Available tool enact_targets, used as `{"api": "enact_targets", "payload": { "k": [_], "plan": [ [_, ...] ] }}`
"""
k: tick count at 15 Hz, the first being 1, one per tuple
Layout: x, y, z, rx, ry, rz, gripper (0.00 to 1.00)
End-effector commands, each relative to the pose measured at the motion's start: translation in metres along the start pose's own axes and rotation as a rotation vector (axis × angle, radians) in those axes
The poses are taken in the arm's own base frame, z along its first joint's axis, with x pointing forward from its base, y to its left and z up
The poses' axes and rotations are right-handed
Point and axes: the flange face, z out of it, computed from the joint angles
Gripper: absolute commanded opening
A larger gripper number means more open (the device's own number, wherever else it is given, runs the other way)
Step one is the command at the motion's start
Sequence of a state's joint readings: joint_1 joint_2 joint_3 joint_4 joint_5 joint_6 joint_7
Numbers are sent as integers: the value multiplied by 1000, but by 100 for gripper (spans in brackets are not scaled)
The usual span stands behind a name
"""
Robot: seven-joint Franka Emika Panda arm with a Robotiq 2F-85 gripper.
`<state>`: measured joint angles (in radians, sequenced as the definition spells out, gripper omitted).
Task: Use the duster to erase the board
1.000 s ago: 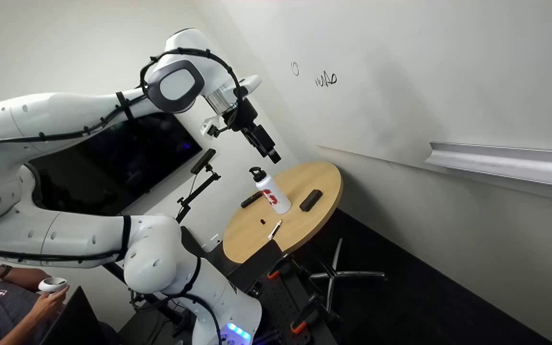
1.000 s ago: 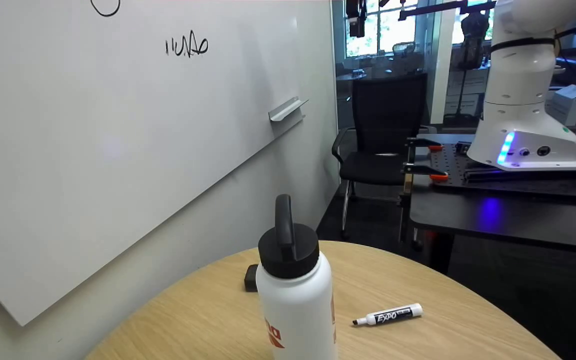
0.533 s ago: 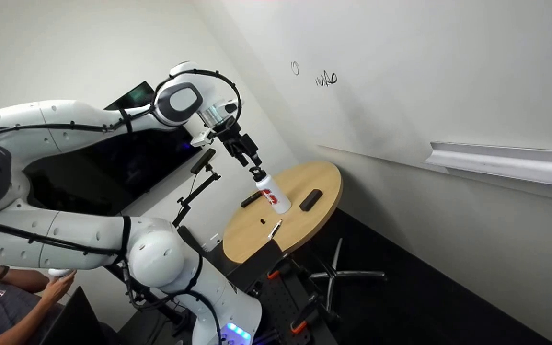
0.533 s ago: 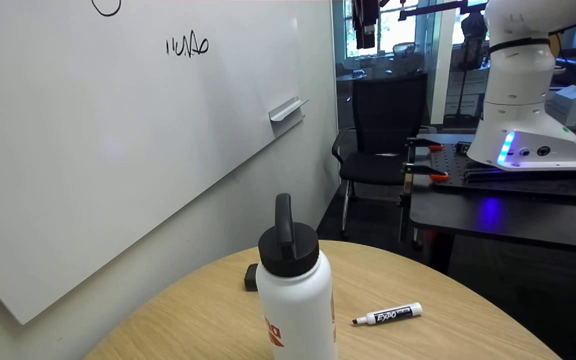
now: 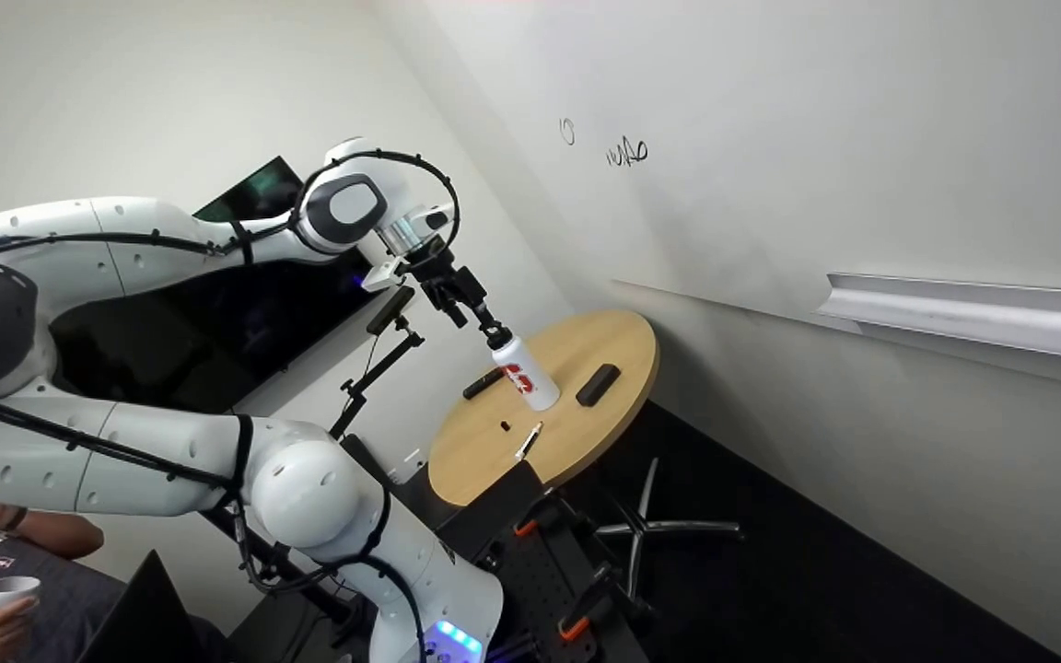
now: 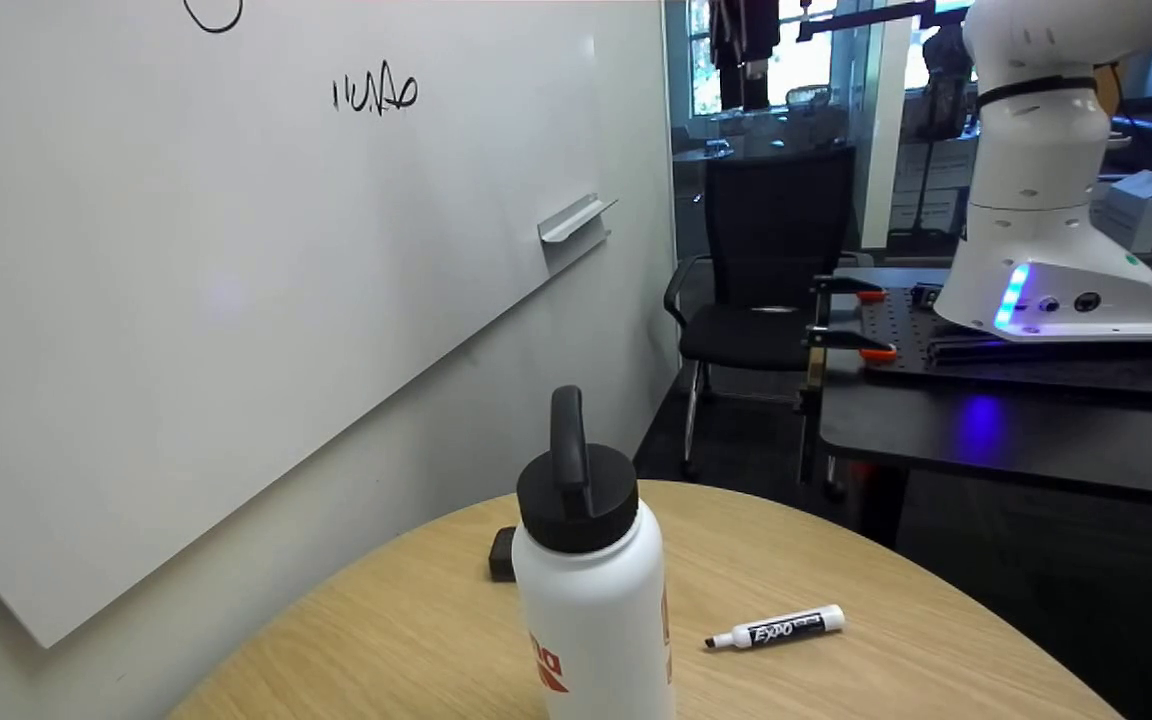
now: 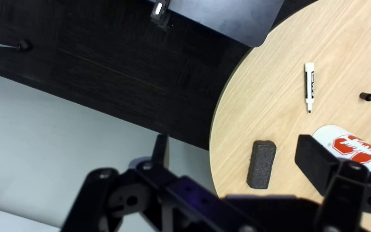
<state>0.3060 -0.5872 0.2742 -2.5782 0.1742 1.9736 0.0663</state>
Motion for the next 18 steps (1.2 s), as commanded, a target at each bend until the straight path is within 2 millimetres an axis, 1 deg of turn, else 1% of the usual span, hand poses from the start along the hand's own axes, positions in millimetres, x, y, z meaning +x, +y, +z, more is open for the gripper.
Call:
{"api": "enact_targets", "payload": {
  "k": [1, 3, 4, 5, 8, 10, 13, 16, 17, 18],
  "plan": [
    [3, 0, 2, -2, 8, 15, 100],
    [16, -14, 13, 18, 19, 26, 100],
    [24, -25, 20, 39, 36, 27, 100],
    [33, -39, 32, 57, 51, 31, 100],
    [57, -79, 76, 103, 84, 48, 100],
    [74, -96, 109, 113, 122, 86, 100],
    [101, -102, 158, 120, 144, 109, 100],
    [127, -103, 200, 94, 149, 105, 100],
    [135, -106, 211, 93, 138, 107, 100],
    [140, -111, 216, 85, 130, 102, 100]
  ]
}}
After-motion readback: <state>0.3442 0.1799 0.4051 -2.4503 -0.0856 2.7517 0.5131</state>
